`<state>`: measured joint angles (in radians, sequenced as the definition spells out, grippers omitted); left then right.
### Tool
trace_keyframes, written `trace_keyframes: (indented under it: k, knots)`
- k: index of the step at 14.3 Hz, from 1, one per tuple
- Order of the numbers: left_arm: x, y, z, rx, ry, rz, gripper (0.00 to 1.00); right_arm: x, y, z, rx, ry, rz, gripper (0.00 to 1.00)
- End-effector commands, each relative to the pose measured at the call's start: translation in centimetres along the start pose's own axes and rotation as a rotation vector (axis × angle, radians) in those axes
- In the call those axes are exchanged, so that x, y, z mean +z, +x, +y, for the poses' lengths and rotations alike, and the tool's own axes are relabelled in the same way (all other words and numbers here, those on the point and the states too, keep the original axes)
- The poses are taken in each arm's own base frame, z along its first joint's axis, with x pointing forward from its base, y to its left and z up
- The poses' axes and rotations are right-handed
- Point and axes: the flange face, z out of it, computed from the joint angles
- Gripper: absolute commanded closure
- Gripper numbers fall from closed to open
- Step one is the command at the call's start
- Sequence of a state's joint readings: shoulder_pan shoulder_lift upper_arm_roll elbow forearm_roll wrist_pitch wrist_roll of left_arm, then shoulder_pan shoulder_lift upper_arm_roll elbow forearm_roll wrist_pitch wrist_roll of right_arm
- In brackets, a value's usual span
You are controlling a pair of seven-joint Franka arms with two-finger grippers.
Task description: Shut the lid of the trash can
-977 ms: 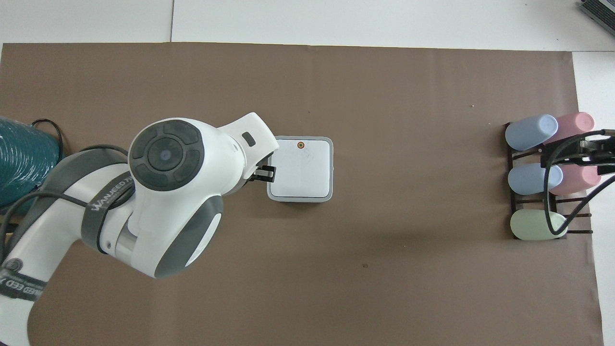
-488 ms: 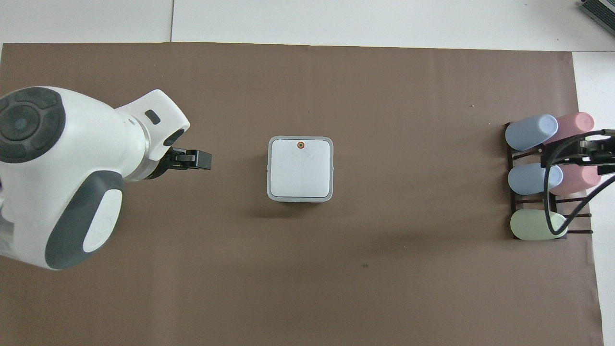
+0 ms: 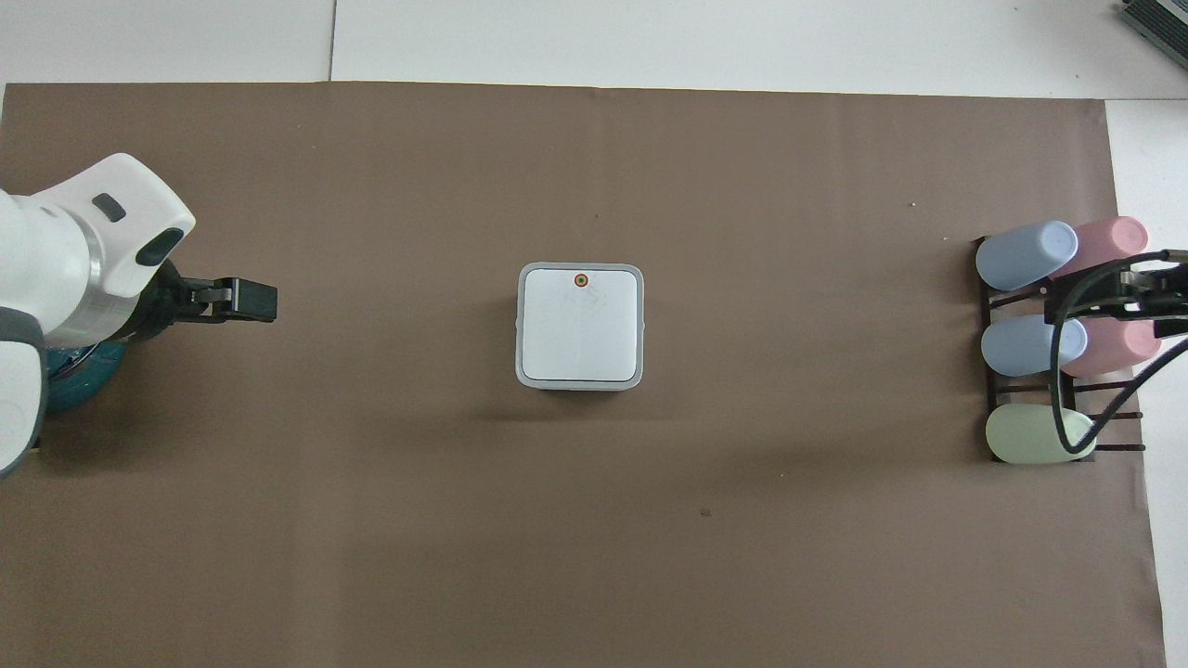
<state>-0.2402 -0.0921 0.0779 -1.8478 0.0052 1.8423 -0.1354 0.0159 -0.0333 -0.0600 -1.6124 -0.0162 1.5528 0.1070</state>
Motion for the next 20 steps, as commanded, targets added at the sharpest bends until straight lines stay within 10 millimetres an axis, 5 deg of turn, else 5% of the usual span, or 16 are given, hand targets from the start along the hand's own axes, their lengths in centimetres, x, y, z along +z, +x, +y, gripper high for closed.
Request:
trace_keyframes:
  k: [1, 9, 20]
  knots:
    - [-2.6, 0.1, -2.9, 0.008, 0.021, 0.003, 0.0, -0.3, -0.8, 0.1, -0.012, 0.019, -0.003, 0.0]
    - [-8.7, 2.8, -10.0, 0.029, 0.014, -0.061, 0.0, -0.3, -0.8, 0.1, -0.012, 0.019, -0.003, 0.0]
    - [-9.1, 2.2, -8.3, 0.058, 0.006, -0.055, 0.0, -0.3, -0.8, 0.1, -0.012, 0.019, -0.003, 0.0]
